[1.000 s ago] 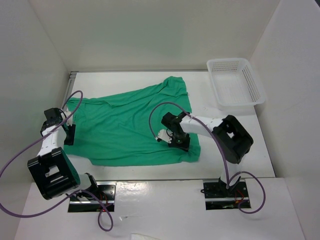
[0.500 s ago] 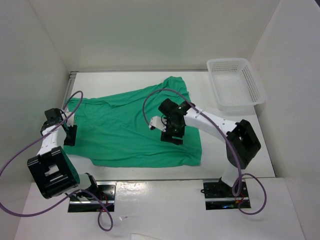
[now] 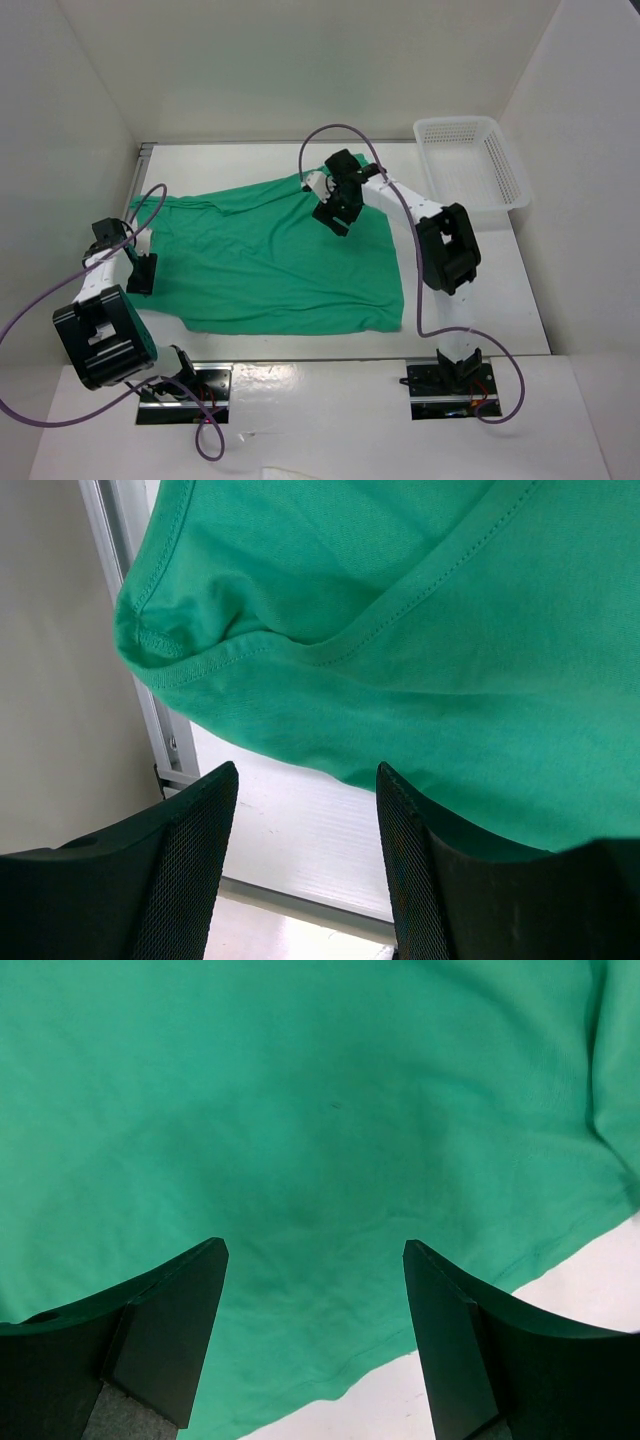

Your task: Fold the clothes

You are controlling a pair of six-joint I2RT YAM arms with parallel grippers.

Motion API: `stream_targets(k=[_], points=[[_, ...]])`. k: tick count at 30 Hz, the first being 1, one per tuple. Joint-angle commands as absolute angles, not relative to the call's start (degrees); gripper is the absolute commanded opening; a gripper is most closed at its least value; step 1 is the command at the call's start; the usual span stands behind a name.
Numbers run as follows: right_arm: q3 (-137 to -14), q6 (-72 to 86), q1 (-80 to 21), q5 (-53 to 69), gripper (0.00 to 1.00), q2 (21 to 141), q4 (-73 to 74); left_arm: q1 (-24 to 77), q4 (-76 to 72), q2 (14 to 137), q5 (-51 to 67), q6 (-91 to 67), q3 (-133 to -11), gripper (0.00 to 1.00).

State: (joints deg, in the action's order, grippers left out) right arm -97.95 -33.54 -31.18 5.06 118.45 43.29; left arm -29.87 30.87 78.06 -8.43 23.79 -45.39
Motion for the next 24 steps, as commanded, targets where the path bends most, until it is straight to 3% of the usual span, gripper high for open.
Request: stream_targets(k=[1,24], points=[[-100.4,-33.0,-28.9,6.5,0.79,119.4,41.1,-30.2,30.8,78.8,-7.2,23.6,-45.1,0.65],[-98.9,-33.0,-21.0,4.3,0.83,127.2,39.2,-30.8,27.9,96.0,-3.9,23.1,-51.7,0.68]])
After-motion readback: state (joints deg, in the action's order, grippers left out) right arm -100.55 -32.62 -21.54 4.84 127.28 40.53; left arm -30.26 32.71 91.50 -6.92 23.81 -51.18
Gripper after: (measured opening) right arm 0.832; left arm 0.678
